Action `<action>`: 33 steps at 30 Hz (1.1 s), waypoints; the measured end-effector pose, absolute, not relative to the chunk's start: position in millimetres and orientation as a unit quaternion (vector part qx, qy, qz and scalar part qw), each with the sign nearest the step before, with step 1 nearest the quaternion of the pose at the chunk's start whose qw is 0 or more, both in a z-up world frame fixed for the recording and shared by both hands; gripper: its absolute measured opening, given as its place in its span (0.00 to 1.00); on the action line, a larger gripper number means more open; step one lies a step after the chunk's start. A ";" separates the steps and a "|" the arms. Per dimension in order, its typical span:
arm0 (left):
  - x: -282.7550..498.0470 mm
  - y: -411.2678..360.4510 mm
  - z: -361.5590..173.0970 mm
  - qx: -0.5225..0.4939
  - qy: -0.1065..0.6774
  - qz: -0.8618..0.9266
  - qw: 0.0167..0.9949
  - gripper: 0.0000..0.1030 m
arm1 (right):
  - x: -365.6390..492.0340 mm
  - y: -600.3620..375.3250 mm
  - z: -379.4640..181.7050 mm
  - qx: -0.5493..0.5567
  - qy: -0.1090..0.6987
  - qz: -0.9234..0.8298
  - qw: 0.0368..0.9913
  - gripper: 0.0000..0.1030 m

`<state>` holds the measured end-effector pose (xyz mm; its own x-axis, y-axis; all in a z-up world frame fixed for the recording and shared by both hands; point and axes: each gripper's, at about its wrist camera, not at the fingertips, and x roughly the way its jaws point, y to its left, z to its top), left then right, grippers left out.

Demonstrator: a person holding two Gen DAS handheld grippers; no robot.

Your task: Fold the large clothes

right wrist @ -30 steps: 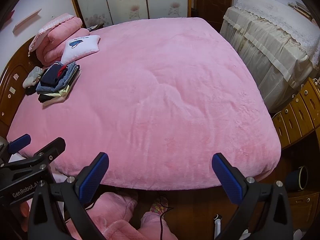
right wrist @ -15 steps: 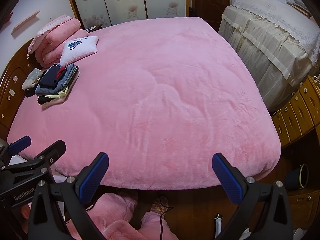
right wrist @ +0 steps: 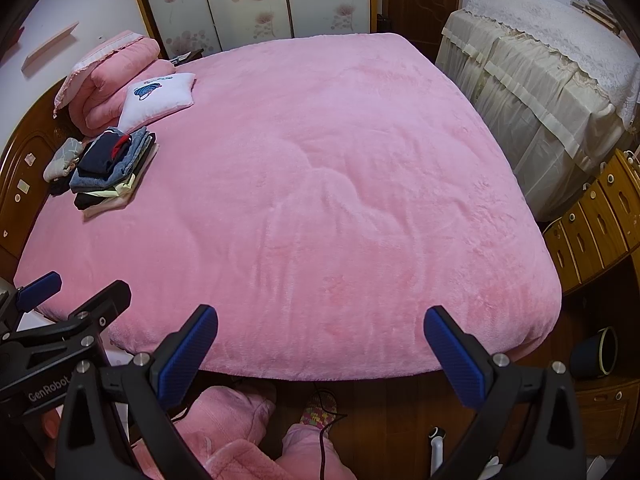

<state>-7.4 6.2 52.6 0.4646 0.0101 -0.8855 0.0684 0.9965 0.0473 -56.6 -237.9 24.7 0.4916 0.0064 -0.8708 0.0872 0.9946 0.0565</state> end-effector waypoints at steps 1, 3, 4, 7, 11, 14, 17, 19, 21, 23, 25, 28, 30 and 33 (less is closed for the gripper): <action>-6.7 6.1 52.2 0.039 0.518 -0.018 0.855 0.99 | -56.6 -238.3 24.6 0.047 0.504 -0.024 0.862 1.00; -5.4 6.1 51.9 0.040 0.518 -0.019 0.854 0.99 | -56.6 -238.7 24.7 0.047 0.504 -0.023 0.862 1.00; -5.7 5.9 52.0 0.040 0.518 -0.019 0.854 0.99 | -57.7 -238.5 24.6 0.048 0.504 -0.024 0.862 1.00; -5.9 5.3 51.9 0.041 0.518 -0.019 0.854 0.99 | -57.4 -238.6 24.6 0.048 0.504 -0.024 0.862 1.00; -4.8 5.7 50.2 0.043 0.520 -0.019 0.853 0.99 | -58.4 -238.5 24.1 0.049 0.504 -0.024 0.862 1.00; -3.7 7.1 49.0 0.045 0.522 -0.020 0.852 0.99 | -60.2 -239.7 23.2 0.050 0.506 -0.024 0.861 1.00; -2.2 7.8 47.7 0.046 0.523 -0.022 0.851 0.99 | -59.9 -240.0 22.9 0.051 0.506 -0.024 0.861 1.00; -0.8 7.5 47.1 0.048 0.524 -0.022 0.850 0.99 | -59.7 -240.2 22.8 0.051 0.507 -0.024 0.860 1.00; -1.4 6.3 47.1 0.049 0.523 -0.021 0.851 0.99 | -59.4 -239.7 22.4 0.052 0.507 -0.025 0.860 1.00; -0.2 6.5 46.5 0.051 0.524 -0.021 0.850 0.99 | -59.4 -239.9 22.2 0.052 0.508 -0.024 0.860 1.00; -0.7 5.4 46.4 0.052 0.524 -0.021 0.850 0.99 | -58.4 -239.5 22.0 0.053 0.508 -0.025 0.859 1.00; 0.3 5.1 46.1 0.054 0.525 -0.021 0.849 0.99 | -56.4 -239.5 20.9 0.054 0.511 -0.025 0.858 1.00; 1.8 4.4 46.1 0.057 0.525 -0.023 0.849 0.99 | -54.3 -240.3 20.6 0.055 0.512 -0.025 0.857 1.00; 4.0 3.4 45.8 0.063 0.525 -0.026 0.849 0.99 | -51.3 -241.5 20.2 0.056 0.513 -0.027 0.856 1.00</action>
<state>4.0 3.4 45.8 0.4482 0.0219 -0.8936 0.1097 0.9908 0.0793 -51.3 -241.5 20.2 0.4713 0.0113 -0.8819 0.1033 0.9923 0.0680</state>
